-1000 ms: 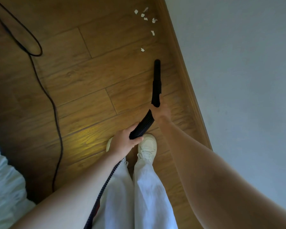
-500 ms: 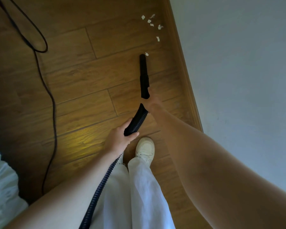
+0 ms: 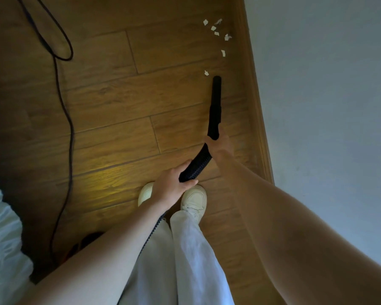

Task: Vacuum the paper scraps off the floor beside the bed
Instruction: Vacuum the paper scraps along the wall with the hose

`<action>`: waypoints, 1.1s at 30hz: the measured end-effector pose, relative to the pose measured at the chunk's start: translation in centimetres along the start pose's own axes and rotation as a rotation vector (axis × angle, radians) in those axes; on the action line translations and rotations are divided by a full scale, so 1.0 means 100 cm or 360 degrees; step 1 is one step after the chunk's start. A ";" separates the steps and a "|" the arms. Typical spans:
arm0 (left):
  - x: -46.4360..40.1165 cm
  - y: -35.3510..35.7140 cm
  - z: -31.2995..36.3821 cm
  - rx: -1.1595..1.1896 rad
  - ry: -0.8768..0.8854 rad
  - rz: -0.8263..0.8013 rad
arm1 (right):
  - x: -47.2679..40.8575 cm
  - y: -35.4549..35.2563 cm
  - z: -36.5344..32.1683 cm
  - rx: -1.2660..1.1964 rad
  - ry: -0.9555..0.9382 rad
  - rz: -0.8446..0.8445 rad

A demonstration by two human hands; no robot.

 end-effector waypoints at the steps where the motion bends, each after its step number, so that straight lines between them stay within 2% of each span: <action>1: -0.002 -0.003 0.001 -0.0001 0.0005 0.0025 | -0.003 0.000 -0.006 0.0014 -0.0017 -0.0010; 10: 0.002 -0.041 -0.006 -0.0013 0.0003 0.0143 | 0.004 0.020 -0.053 0.0018 -0.0099 -0.0128; 19: 0.012 -0.015 0.007 -0.0058 0.0024 0.0043 | 0.017 0.001 -0.019 0.0003 -0.0019 -0.0083; 24: 0.021 -0.013 0.008 -0.0059 0.0029 0.0087 | 0.022 -0.001 -0.020 0.0007 -0.0077 -0.0130; 33: -0.026 -0.076 0.044 -0.0131 0.0025 0.0118 | -0.016 -0.012 -0.086 -0.0320 0.0002 -0.0231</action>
Point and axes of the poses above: each hand's wrist, its own x-axis away from the middle knuckle, its own y-axis out of the palm, z = x × y, the point moved 10 cm from there along -x, towards the middle knuckle, and after that the axes turned 8 degrees about x, right-handed, at the moved point
